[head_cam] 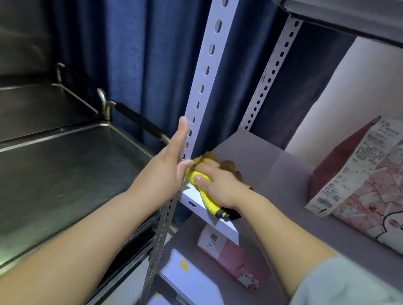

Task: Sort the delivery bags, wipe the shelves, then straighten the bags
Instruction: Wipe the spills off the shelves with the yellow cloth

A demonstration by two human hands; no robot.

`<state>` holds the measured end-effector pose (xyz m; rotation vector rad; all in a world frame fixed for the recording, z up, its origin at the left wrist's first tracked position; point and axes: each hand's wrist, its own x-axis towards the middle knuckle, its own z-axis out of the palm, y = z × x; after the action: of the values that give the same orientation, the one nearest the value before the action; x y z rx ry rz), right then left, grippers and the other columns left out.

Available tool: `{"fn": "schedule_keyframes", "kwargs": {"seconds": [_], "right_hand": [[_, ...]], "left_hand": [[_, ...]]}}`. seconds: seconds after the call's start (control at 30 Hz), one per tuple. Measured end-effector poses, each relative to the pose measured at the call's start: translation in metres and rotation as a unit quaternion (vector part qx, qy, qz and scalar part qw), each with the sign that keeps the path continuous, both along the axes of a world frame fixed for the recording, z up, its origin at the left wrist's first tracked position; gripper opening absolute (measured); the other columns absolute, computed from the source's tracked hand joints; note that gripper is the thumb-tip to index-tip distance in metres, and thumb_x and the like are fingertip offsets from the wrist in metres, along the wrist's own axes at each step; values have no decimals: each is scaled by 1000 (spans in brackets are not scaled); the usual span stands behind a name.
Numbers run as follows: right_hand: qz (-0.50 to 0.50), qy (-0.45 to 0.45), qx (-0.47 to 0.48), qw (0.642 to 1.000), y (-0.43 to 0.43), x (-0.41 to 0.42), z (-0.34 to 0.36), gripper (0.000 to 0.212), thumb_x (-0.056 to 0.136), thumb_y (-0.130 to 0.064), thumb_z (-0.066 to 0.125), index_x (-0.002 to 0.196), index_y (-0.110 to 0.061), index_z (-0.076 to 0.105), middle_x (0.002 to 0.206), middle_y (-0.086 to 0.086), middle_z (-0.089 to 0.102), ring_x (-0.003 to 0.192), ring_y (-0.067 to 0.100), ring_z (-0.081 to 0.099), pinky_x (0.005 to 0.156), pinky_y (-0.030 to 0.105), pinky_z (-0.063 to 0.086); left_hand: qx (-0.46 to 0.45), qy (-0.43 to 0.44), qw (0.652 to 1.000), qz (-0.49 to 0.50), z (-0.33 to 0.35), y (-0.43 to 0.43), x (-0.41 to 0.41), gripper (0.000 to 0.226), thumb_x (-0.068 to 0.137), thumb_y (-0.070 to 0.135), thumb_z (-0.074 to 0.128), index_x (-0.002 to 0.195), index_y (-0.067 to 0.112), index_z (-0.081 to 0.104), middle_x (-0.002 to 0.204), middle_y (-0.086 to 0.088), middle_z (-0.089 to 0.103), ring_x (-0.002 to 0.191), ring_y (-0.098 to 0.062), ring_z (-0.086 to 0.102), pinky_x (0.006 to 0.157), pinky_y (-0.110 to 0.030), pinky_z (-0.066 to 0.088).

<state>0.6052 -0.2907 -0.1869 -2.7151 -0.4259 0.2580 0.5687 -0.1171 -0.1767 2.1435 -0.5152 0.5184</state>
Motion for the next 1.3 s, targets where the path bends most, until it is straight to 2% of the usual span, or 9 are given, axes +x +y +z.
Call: {"fn": "schedule_keyframes", "kwargs": {"seconds": [0.13,0.23,0.37,0.5,0.67,0.8,1.03,1.17,1.3], "right_hand": [[60,-40,-63,995,-21,-38,6,37,98,-44,34,134,-53,36,155,-18,14,141,15,16,111,44,19],[34,-34,-59,997,-46,-61,7,35,97,-46,36,130,-58,36,148,-26,24,126,17,23,108,40,22],[-27,-33,-87,995,-66,-49,10,39,98,-41,35,137,-47,37,134,-9,44,125,26,34,107,36,27],[-93,-32,-148,984,-47,-14,7,43,100,-37,28,143,-40,28,154,-2,24,129,33,34,104,45,35],[-35,-53,-101,993,-9,-26,1,40,97,-45,30,136,-54,30,155,-10,20,134,29,27,101,47,30],[29,-48,-68,996,-37,-61,3,38,97,-46,35,133,-58,32,153,-24,14,129,27,23,107,41,23],[14,-26,-61,998,-70,-76,6,41,97,-45,34,137,-55,27,152,-21,19,128,18,16,110,40,19],[20,-48,-62,997,-79,-36,0,44,98,-44,34,141,-44,30,149,-5,33,134,25,27,109,37,22],[-98,-67,-53,992,-106,17,-6,39,95,-51,34,133,-56,32,154,-18,20,137,22,17,109,40,16]], "left_hand": [[-5,8,1000,3,1,0,-1,84,95,24,46,124,62,-24,142,0,45,112,-21,57,83,-16,34],[2,15,1000,16,1,-2,-1,84,95,24,46,126,60,-23,129,-4,57,93,-17,60,73,-17,35],[7,22,999,24,1,-3,-1,86,95,20,48,127,59,-22,120,-6,61,77,-2,51,68,-8,33],[10,27,999,31,1,-5,-1,88,95,19,47,124,60,-24,123,-5,59,72,3,46,69,1,31],[-17,18,999,38,-1,-6,-4,83,96,22,46,128,57,-21,131,-9,55,108,-24,58,78,-15,33],[-40,32,998,35,0,-7,-6,79,96,22,45,136,55,-14,137,-5,51,117,-24,53,85,-23,35],[-29,35,998,50,3,-8,-8,78,96,21,46,140,49,-12,130,-9,56,106,-28,59,79,-27,37],[-27,31,997,68,2,-12,-8,81,96,22,45,137,53,-17,122,-12,60,99,-27,60,77,-28,38],[-19,8,996,86,-1,-13,-8,82,95,23,46,130,57,-20,112,-11,62,87,-22,58,73,-25,35]]}}
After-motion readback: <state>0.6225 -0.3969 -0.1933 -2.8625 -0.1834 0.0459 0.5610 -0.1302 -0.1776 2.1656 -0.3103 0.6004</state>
